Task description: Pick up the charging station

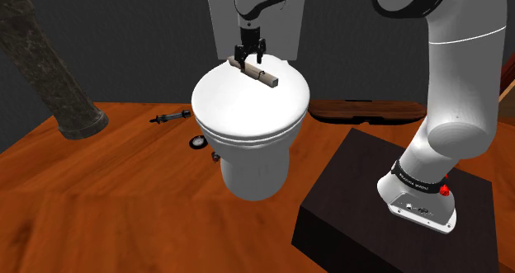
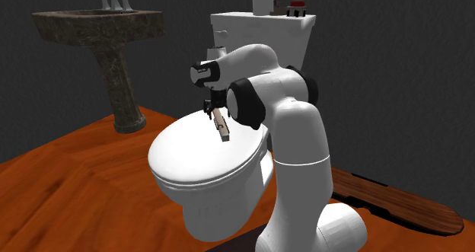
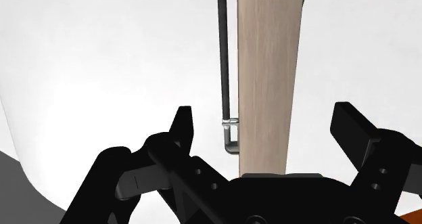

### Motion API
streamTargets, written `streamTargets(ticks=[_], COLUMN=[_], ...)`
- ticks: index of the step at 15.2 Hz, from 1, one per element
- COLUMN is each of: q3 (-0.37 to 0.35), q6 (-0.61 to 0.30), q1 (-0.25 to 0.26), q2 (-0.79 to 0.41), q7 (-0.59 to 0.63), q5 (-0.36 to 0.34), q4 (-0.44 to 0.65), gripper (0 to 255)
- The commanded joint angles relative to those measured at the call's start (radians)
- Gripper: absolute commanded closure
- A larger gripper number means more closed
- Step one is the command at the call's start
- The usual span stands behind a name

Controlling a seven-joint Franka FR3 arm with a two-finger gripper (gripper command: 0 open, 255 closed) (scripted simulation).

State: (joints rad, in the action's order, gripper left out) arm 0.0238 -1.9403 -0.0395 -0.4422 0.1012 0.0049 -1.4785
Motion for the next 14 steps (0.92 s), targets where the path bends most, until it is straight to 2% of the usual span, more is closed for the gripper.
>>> streamTargets(ticks=[1, 5, 6, 14], q3=[0.0, 0.0, 0.0, 0.0], q6=[-0.022, -0.053, -0.053, -0.054], q1=[0.001, 0.001, 0.0, 0.0], q2=[-0.007, -0.016, -0.015, -0.015], q7=[0.001, 0.001, 0.001, 0.0], q5=[0.0, 0.0, 0.0, 0.0], q4=[-0.014, -0.036, -0.037, -0.038], gripper=[0, 0, 255, 255])
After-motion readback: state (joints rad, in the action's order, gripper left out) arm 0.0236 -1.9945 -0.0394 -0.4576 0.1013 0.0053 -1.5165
